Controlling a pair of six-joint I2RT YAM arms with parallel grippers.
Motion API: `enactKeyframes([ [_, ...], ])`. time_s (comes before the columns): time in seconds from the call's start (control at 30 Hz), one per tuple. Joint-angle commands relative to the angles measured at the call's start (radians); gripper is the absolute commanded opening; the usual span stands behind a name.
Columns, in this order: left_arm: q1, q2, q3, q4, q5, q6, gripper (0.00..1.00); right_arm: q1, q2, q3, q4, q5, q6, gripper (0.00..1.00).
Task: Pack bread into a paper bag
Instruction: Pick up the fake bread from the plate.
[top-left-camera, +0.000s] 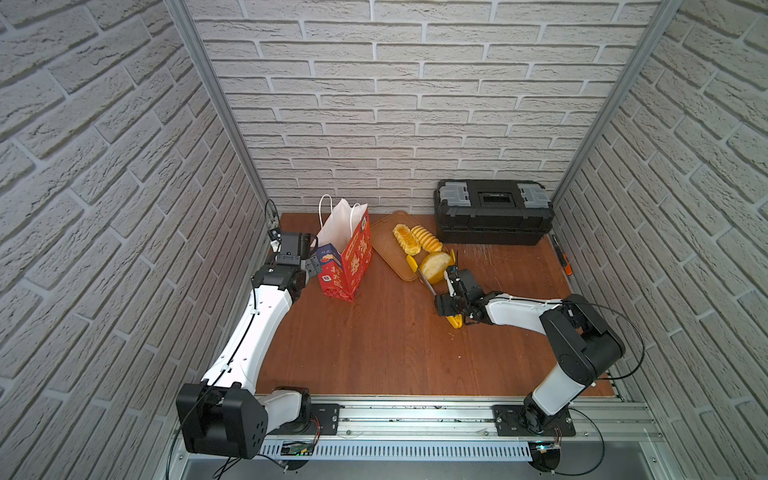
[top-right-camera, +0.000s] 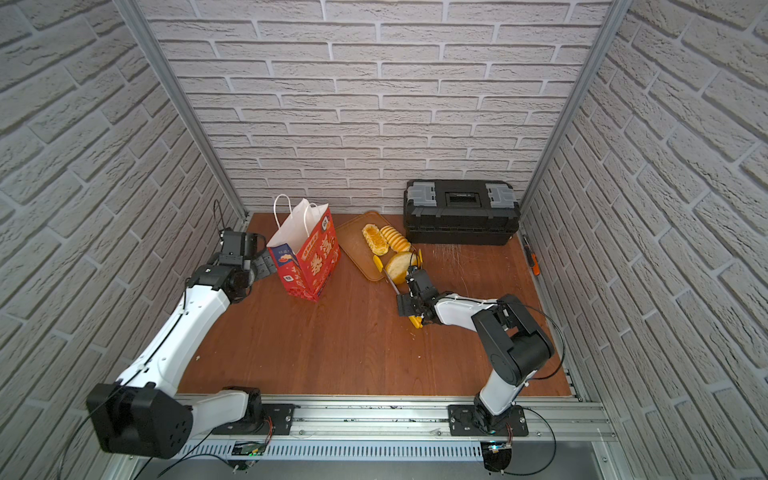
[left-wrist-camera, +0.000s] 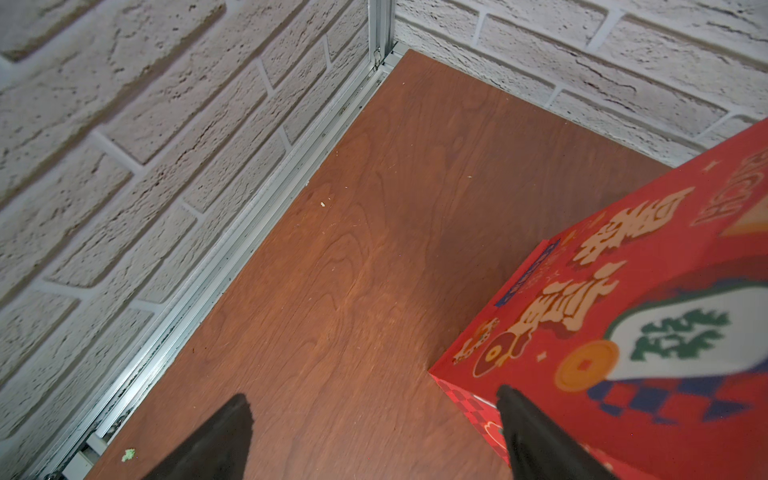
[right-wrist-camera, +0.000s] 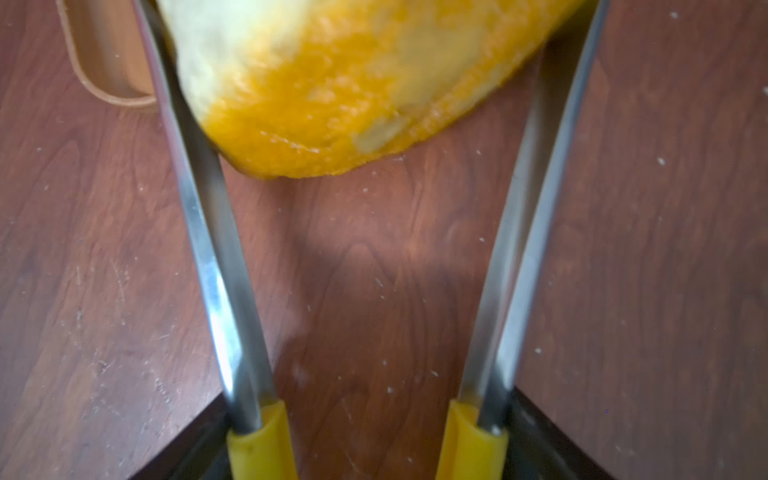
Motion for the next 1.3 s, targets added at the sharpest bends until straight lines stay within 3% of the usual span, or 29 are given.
enactKeyframes([
  [0.0,-0.002,0.006,-0.009,0.021,-0.007,0.000,0.94,0.003,-0.035,-0.034,0.005,0.033,0.020,0.72],
  [0.17,-0.003,0.004,-0.009,0.020,-0.008,0.000,0.94,0.003,-0.029,-0.027,0.002,0.014,0.016,0.53],
  [0.23,-0.002,0.000,-0.008,0.017,-0.007,0.002,0.94,0.003,-0.030,-0.032,0.013,0.007,0.021,0.42],
  [0.57,-0.002,-0.005,-0.006,0.016,-0.011,0.002,0.94,0.005,-0.102,-0.062,0.020,0.046,0.010,0.23],
  [0.93,-0.002,-0.060,0.006,0.017,-0.034,0.001,0.94,0.071,-0.466,-0.008,-0.241,0.185,-0.072,0.22],
  [1.1,-0.003,-0.106,0.005,0.013,-0.039,0.004,0.94,0.105,-0.537,0.069,-0.313,0.190,-0.103,0.23],
  [1.27,-0.003,-0.125,0.035,-0.032,-0.052,0.015,0.94,0.207,-0.518,0.239,-0.378,0.164,-0.187,0.23],
])
